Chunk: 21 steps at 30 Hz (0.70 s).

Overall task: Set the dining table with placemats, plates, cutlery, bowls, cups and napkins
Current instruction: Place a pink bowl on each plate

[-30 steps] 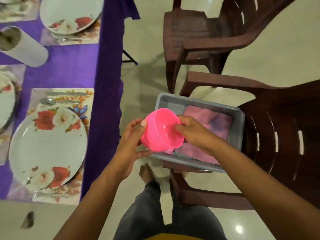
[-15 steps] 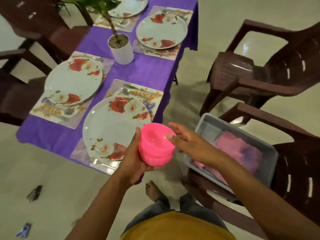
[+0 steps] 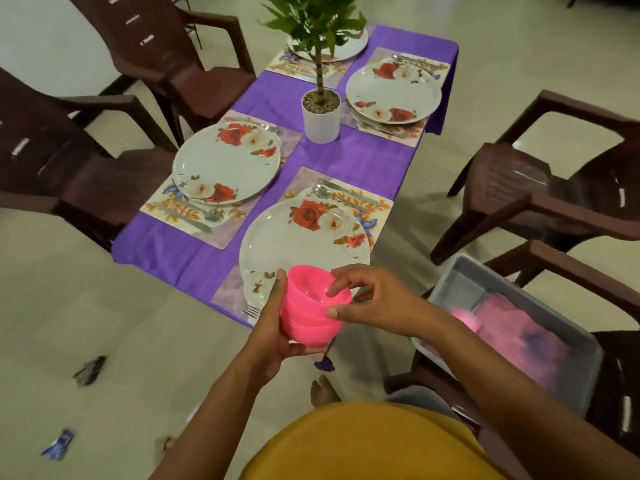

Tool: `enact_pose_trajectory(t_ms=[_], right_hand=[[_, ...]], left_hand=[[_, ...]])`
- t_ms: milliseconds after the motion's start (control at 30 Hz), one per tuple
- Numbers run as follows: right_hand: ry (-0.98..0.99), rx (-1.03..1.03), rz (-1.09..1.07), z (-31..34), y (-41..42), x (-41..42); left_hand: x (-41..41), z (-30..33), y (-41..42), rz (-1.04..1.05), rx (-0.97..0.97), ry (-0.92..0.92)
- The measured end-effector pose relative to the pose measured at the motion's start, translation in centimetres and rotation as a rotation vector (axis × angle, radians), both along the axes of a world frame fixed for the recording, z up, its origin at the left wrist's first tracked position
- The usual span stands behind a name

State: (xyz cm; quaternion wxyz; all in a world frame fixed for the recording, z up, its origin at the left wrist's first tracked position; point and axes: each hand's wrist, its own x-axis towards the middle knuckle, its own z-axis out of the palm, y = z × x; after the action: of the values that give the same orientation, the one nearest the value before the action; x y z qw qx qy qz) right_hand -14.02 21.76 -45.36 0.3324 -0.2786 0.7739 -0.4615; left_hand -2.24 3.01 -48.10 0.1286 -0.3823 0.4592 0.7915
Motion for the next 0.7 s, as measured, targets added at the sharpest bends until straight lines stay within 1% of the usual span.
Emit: enact_pose_trajectory(t_ms=[133,267,367,533,700], right_hand=[[0.007,-0.021,0.022,0.1,-1.8,0.0],[-0.012,0.011,0.025,0.3,-3.3,-0.3],[-0.041,0.039,0.079,0.4,-4.2,-0.9],[-0.080,0.007,0.151,-0.4,-5.7,-2.2],[-0.192,-0.066,0.165,-0.7,-7.4,-4.8]], left_hand=[[0.8,0.1,-1.3,0.028,-0.015,0.028],[1.0,0.2,-2.2,0.075,-0.042,0.016],[1.1,0.2,-2.6,0.086,-0.043,0.012],[0.7,0.3,-3.2,0.144,-0.056,0.017],[-0.6,0.0,-3.8,0.232,-0.074,-0.020]])
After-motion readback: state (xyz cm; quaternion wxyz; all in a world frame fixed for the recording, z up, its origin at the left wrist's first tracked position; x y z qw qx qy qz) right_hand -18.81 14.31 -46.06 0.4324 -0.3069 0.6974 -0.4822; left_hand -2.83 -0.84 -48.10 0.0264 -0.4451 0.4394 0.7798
